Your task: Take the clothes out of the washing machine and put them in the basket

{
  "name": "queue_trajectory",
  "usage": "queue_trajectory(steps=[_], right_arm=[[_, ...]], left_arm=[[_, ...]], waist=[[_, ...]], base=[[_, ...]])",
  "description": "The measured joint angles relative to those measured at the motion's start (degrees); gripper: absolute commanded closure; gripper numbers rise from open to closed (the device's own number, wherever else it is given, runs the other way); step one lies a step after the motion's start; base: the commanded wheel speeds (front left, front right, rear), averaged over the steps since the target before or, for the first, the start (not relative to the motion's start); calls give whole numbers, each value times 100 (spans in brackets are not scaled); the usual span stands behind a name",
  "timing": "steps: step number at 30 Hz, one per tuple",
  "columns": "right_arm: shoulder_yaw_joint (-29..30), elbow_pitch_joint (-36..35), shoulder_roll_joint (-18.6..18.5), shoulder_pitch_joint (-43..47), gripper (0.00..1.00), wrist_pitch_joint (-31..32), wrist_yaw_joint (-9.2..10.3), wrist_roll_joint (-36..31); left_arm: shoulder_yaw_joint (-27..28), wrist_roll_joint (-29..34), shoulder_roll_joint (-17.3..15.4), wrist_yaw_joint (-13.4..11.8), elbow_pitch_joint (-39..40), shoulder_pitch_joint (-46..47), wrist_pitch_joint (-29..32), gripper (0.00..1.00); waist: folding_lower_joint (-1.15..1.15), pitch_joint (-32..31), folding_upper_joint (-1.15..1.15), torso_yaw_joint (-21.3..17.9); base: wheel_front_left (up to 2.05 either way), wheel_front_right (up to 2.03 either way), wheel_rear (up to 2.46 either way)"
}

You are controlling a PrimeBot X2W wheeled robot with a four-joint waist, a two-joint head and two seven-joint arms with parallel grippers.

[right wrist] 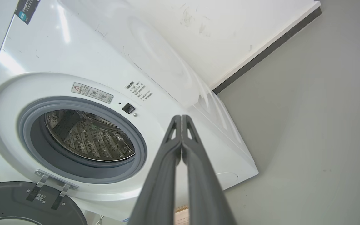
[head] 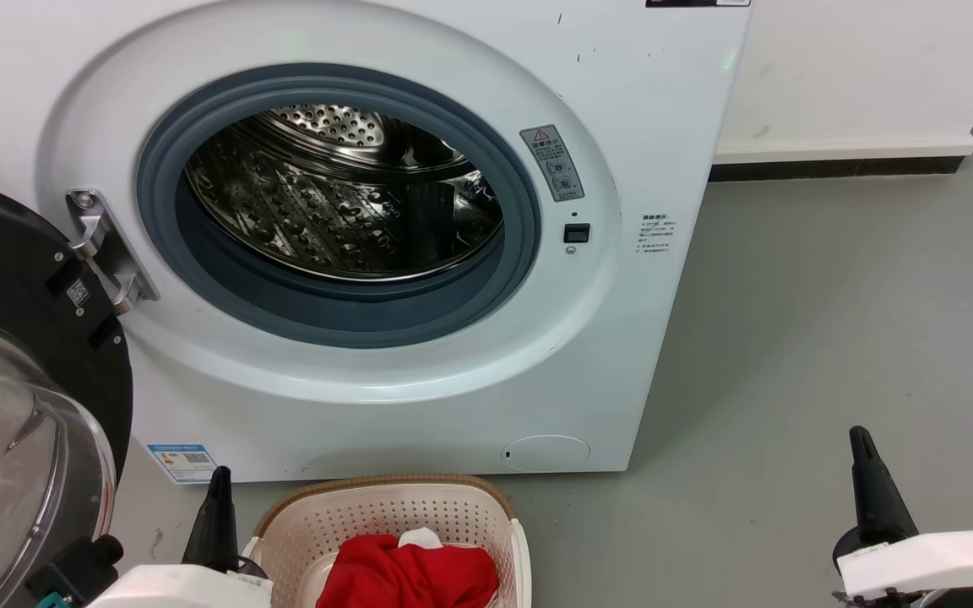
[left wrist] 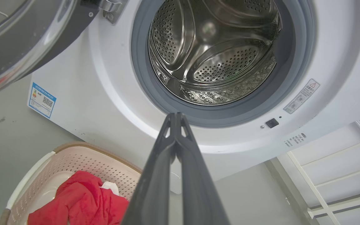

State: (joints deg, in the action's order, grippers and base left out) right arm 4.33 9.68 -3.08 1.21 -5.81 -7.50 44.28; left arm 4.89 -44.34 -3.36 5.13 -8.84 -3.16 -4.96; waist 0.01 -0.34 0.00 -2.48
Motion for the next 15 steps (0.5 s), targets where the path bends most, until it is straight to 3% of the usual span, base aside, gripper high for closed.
queue_trajectory(steps=[15], right_arm=[[26, 108, -12, -130, 100, 276, 0, 1134]], left_arm=[[46, -1122, 10, 52, -122, 209, 277, 100]], waist=[[0, 9, 0, 44]], base=[[0, 0, 0]])
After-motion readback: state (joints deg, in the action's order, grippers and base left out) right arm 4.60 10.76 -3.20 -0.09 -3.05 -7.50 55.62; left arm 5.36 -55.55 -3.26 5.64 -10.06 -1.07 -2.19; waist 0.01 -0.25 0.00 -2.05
